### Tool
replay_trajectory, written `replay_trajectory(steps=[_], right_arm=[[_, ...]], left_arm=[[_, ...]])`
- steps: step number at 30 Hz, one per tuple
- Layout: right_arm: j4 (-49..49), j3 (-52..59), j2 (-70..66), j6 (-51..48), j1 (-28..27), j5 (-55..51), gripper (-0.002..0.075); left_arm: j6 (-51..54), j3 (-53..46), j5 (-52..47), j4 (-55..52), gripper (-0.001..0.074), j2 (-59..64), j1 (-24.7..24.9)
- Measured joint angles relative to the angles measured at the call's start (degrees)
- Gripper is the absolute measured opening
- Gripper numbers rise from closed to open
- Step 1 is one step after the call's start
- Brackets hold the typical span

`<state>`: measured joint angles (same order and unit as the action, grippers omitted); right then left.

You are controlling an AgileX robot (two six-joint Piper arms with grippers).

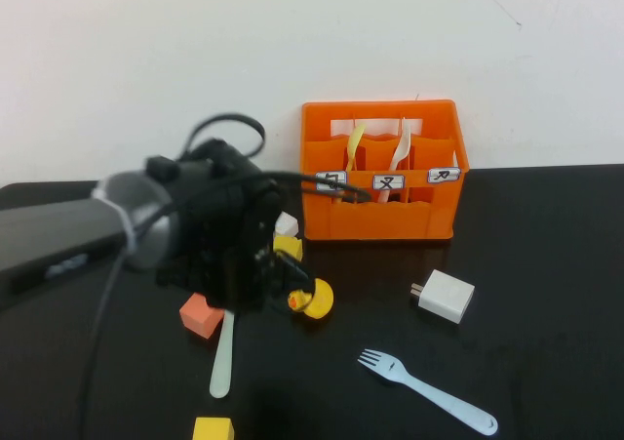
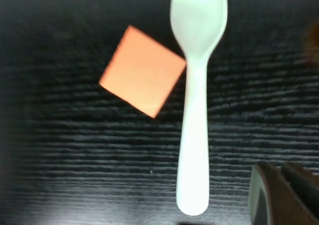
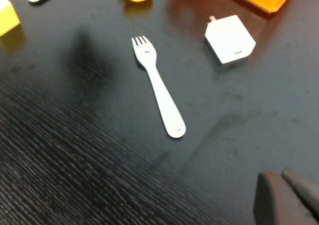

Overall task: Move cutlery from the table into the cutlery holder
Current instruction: Pick up the spoon

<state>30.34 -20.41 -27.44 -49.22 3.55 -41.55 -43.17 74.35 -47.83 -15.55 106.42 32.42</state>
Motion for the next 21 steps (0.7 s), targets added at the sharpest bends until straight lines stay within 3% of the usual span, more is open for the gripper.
replay_trajectory(steps=[9, 21], right_arm=[[0.0, 0.0, 0.0, 0.0, 0.0, 0.1, -0.0002], [0.0, 0.0, 0.0, 0.0, 0.0, 0.1, -0.0002]], left_arm=[[-1.6, 0.0, -1.2, -2.2, 0.0000, -6.2, 0.0], [-3.4, -0.1, -0.9, -2.2, 0.0000, 0.3, 0.0]])
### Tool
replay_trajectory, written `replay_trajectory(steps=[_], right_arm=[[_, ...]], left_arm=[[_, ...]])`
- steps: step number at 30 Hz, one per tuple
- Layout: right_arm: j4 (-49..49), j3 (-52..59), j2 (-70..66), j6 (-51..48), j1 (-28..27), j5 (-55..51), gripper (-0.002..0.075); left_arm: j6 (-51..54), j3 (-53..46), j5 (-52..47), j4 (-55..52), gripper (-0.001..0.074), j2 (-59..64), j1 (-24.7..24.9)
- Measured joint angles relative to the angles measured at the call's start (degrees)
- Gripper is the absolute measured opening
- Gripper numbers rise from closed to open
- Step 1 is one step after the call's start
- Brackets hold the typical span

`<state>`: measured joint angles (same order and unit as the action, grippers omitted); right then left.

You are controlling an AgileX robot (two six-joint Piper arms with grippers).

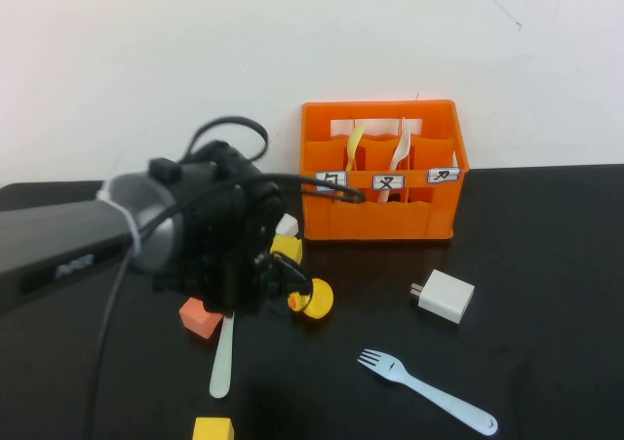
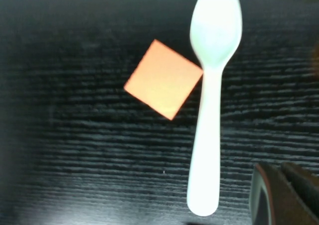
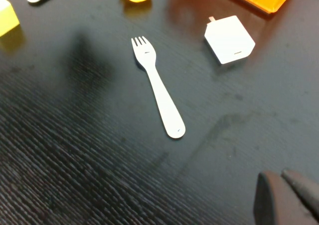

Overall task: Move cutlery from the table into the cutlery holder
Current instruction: Pick up the spoon

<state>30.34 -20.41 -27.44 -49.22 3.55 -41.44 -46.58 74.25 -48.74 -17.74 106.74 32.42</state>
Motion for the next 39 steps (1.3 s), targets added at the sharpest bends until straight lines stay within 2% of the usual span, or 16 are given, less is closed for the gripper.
replay_trajectory(steps=[11, 19, 22, 25, 31, 39], right_arm=[[0.0, 0.0, -0.1, 0.0, 0.0, 0.0, -0.0002], [0.0, 0.0, -0.1, 0.0, 0.0, 0.0, -0.0002], [0.0, 0.0, -0.1, 0.0, 0.0, 0.0, -0.0002], [0.0, 0.0, -0.1, 0.0, 0.0, 0.0, -0.0002], [0.0, 0.0, -0.1, 0.0, 0.0, 0.0, -0.0002], [0.0, 0.0, -0.1, 0.0, 0.0, 0.0, -0.0002]], left_arm=[[-7.1, 0.0, 0.8, -2.3, -0.0001, 7.7, 0.0], [-7.1, 0.0, 1.1, 0.2, 0.0006, 8.6, -3.9], [-4.4, 0.0, 2.3, 5.0, 0.0052, 8.6, -6.4], [-0.4, 0.0, 3.6, 9.9, 0.0136, 8.7, -8.1], [3.3, 0.0, 6.2, 13.4, 0.0298, 8.7, -8.5], [3.5, 0.0, 9.5, 10.4, 0.0327, 8.7, -8.5]])
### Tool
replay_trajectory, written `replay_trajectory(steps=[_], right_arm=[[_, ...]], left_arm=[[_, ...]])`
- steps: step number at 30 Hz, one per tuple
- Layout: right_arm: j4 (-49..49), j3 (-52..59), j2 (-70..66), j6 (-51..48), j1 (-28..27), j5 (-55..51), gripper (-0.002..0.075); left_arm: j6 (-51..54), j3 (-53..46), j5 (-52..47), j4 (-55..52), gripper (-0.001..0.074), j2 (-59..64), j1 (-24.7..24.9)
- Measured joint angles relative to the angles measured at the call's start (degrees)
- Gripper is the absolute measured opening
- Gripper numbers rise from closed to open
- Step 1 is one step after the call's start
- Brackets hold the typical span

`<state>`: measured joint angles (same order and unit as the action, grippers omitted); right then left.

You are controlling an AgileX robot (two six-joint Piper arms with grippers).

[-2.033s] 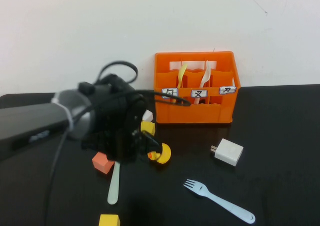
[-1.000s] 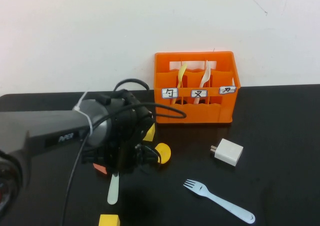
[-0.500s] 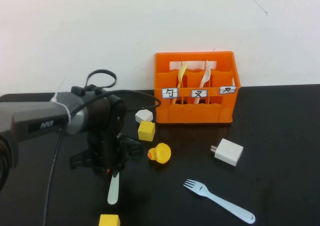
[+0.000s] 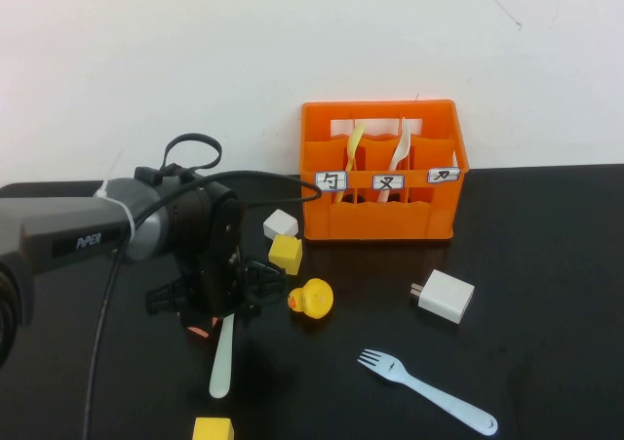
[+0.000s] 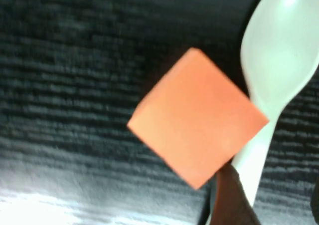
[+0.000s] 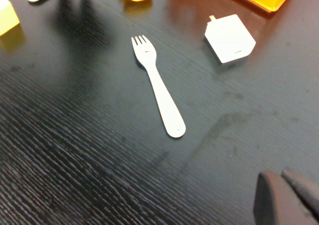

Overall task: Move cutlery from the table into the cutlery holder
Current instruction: Pick up the spoon

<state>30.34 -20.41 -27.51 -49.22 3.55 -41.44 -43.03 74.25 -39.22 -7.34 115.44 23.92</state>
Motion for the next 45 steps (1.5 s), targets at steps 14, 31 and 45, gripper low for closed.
replay_trajectory(steps=[14, 31, 45], right_arm=[[0.0, 0.0, 0.0, 0.0, 0.0, 0.0, -0.0002], [0.0, 0.0, 0.0, 0.0, 0.0, 0.0, -0.0002], [0.0, 0.0, 0.0, 0.0, 0.0, 0.0, -0.0002]], left_arm=[[0.6, 0.0, 0.6, -1.7, 0.0325, 3.3, 0.0], [5.2, 0.0, 1.2, -1.2, 0.0119, 3.3, 0.0], [6.5, 0.0, 1.2, -0.8, 0.0262, 4.0, 0.0]])
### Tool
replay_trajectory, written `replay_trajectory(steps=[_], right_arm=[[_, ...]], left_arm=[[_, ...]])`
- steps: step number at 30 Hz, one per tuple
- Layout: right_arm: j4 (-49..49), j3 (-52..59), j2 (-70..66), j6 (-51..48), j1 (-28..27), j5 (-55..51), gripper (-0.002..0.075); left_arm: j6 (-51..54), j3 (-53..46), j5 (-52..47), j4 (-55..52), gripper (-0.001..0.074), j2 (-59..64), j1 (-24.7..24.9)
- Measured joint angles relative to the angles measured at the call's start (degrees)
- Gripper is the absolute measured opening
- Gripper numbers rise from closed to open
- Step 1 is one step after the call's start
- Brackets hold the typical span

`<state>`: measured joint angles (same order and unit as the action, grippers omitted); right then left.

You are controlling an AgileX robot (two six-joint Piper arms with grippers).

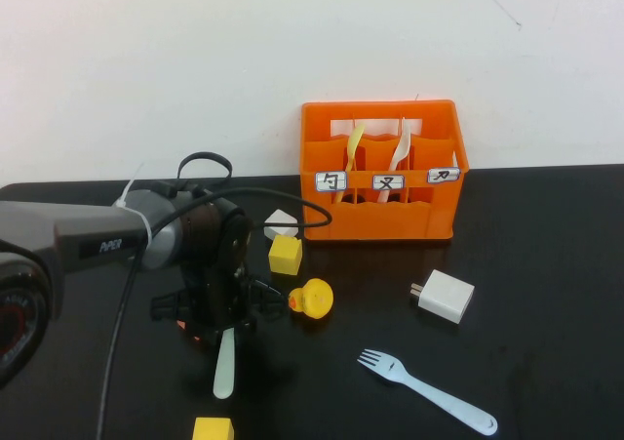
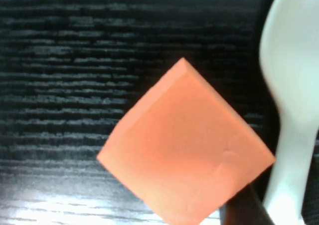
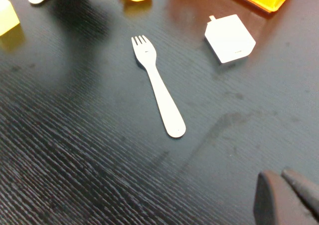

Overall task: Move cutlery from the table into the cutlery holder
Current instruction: Pick up the spoon, then place the spoon on the box

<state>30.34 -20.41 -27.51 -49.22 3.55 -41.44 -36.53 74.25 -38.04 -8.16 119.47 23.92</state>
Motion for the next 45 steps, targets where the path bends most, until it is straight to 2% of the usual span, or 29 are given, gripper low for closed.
replay_trajectory(steps=[6, 11, 21, 27, 36, 42, 45], right_arm=[[0.0, 0.0, 0.0, 0.0, 0.0, 0.0, -0.0002], [0.0, 0.0, 0.0, 0.0, 0.0, 0.0, -0.0002], [0.0, 0.0, 0.0, 0.0, 0.0, 0.0, -0.0002], [0.0, 0.0, 0.0, 0.0, 0.0, 0.0, -0.0002], [0.0, 0.0, 0.0, 0.0, 0.0, 0.0, -0.0002], [0.0, 0.0, 0.0, 0.0, 0.0, 0.0, -0.0002], [0.0, 0.0, 0.0, 0.0, 0.0, 0.0, -0.0002]], left_arm=[[0.1, 0.6, -0.1, 0.2, 0.0253, 0.6, 0.0], [0.1, 0.6, 0.0, 0.4, 0.0117, 0.6, 0.0], [0.3, 0.6, -0.6, 0.3, 0.0118, 0.0, 0.0], [-0.9, 0.0, 0.5, -0.7, 0.0118, -5.2, 0.0], [-4.2, -0.1, 7.6, -5.1, 0.0118, -14.5, -0.1], [-5.5, -0.1, 18.3, -7.8, 0.0118, -19.2, -0.1], [-5.7, -0.1, 26.9, -8.1, 0.0118, -20.4, -0.1]])
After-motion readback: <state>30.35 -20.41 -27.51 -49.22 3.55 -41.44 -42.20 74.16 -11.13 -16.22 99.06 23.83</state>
